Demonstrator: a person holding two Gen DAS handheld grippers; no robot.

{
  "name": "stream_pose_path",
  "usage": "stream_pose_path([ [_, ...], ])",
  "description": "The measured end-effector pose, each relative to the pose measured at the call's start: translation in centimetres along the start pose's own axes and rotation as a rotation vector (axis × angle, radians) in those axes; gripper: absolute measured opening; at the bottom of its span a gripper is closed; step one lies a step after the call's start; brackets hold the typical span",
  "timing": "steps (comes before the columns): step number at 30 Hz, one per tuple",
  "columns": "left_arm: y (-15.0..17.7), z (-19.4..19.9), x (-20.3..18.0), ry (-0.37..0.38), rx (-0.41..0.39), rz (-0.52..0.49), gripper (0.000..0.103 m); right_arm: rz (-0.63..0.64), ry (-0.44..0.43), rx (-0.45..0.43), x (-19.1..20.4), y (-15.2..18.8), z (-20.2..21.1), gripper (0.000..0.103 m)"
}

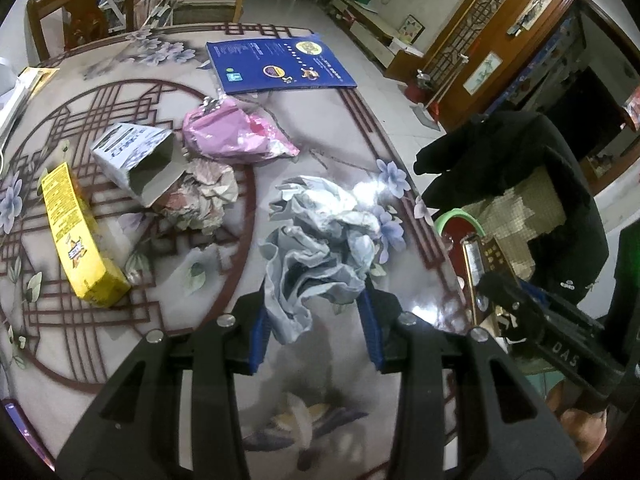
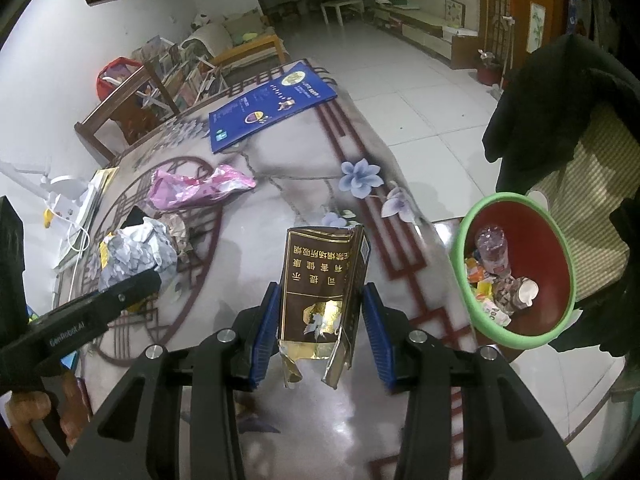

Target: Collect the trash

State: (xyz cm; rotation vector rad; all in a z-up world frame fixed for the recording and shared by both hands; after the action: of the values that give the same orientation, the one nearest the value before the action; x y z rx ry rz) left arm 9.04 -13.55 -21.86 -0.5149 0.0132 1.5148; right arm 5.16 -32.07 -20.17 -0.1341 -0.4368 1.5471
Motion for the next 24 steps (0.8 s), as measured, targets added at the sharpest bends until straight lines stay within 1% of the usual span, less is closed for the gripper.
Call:
stream_pose_path([
  [12,-1.5,-0.7,-4.6,-0.033,-0.034,0.035,0.037,0.012,-0.036,0.008,-5.3,-2.0,0.0,0.041],
  [16,-2.0,-1.2,-6.4,-0.031,-0.038,0.059,0.037,0.029,-0.047,0.01,-6.8,-2.7,0.0,0.041],
  [20,-2.4,-1.8,-8.5,-0.034,-0.038,0.048,0.037,0.033,-0.054,0.011,-8.6,-3.3,0.0,0.041],
  [24,-2.6,-3.0,-11.0,-0.024,-0.024,0.021,0.037,0.011,-0.051,0.01,-10.9,-3.5,0.1,0.041],
])
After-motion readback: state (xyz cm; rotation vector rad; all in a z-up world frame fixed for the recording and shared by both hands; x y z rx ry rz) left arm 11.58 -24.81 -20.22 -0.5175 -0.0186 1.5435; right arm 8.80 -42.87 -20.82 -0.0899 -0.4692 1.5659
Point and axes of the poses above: each gripper's, at about its wrist camera, not at the fingertips, and z roughly against the way its jaws point, x to its left, y to its underside, the point moved 8 cm from there along -z, roughly the way its jaws point, and after that the axes turned 10 degrees about x, right-handed, at the moved point
